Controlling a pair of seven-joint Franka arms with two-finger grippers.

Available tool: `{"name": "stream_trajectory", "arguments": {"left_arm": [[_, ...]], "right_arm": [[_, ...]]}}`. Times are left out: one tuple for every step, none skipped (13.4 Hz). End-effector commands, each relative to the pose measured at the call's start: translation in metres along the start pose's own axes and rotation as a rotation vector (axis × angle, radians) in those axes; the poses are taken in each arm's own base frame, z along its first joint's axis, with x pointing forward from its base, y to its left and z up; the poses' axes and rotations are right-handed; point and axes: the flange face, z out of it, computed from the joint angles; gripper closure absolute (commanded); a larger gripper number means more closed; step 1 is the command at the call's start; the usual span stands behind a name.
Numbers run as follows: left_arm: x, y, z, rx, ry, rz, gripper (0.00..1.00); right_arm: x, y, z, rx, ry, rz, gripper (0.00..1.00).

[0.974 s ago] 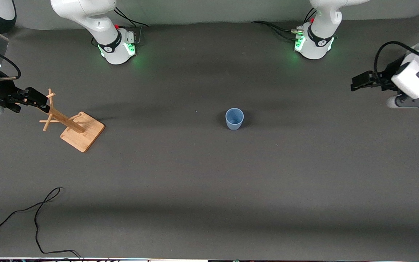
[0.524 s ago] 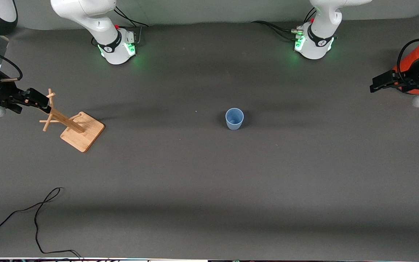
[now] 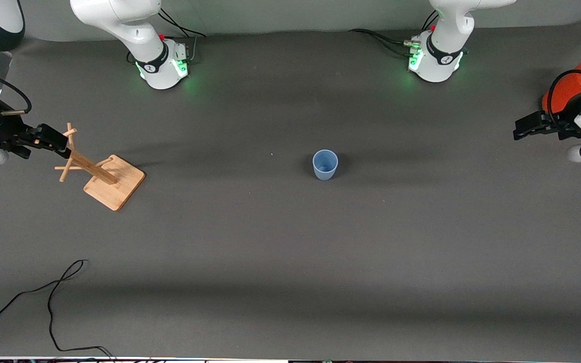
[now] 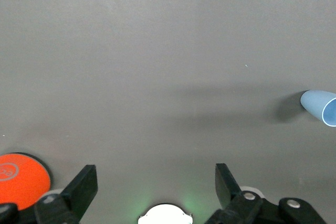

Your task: Rotate and upright cup with both arms

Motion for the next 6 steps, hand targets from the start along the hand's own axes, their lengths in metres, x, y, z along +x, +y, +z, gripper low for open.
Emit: {"name": "stream_trajectory", "arguments": {"left_arm": [[0.001,-0.001,-0.009,0.015,0.013,0.018,0.0],[0.001,0.0,-0.009,0.016,0.013,0.02,0.0],[0.0,-0.001,-0.009,0.02,0.011,0.019,0.0],[0.001,-0.001,-0.007,0.023,0.011,0.019,0.0],[0.001,-0.001,-0.008,0.023,0.014,0.019,0.0],[0.001,-0.002,-0.008,0.026,0.011,0.017,0.0]], "right_arm": [[0.005,-0.001,-0.001,0.0,-0.016,-0.019,0.0],[0.005,-0.002,-0.001,0.001,-0.024,-0.022,0.0],[0.004,-0.003,0.0,0.002,-0.035,-0.022,0.0],[0.005,-0.005,-0.004,0.015,-0.038,-0.021,0.0],[0.006,-0.007,-0.005,0.021,-0.052,-0.022,0.0],[0.005,-0.014,-0.006,0.02,-0.063,-0.036,0.0]]}}
